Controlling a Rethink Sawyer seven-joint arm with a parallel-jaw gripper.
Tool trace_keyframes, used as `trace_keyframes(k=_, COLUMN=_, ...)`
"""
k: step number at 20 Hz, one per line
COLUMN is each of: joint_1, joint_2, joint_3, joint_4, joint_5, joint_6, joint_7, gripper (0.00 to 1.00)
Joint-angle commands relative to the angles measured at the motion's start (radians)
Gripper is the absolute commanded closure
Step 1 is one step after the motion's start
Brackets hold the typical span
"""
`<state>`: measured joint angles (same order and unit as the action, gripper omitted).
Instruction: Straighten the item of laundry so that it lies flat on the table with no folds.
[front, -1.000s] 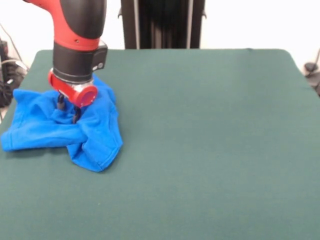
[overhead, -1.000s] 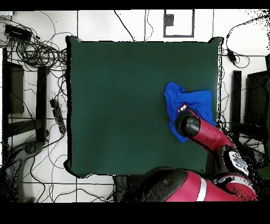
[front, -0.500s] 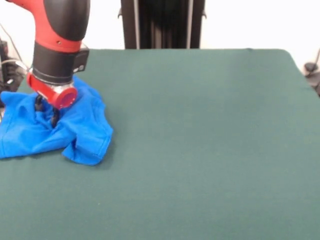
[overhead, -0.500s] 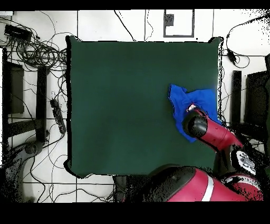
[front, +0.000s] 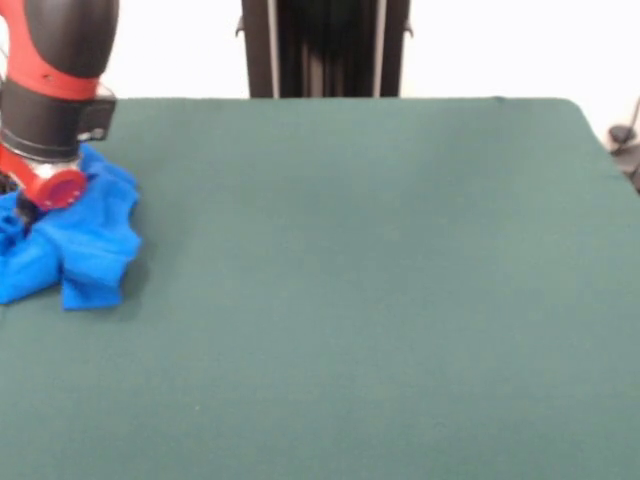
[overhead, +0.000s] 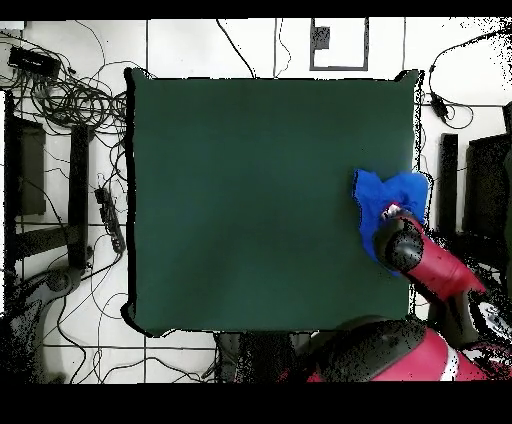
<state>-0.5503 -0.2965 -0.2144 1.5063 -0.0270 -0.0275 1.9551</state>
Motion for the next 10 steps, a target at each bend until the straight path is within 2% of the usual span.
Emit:
trace_keyframes(k=1, joint_1=-0.051, joint_2=0.173, joint_3=0.006, joint_4=0.101, joint_5=0.013, joint_6=0.076, joint_7=0.146, gripper=1.00)
trace_keyframes(k=7, joint_1=-0.007, joint_2=0.094, joint_3=-0.011, joint_4=0.176, joint_5=0.048, joint_6=0.160, joint_7=0.174, gripper=1.00)
trace_keyframes(k=10, joint_1=-0.007, joint_2=0.090, joint_3=0.002, joint_4=0.195, joint_5=0.065, joint_6=0.158, joint_7=0.185, gripper=1.00)
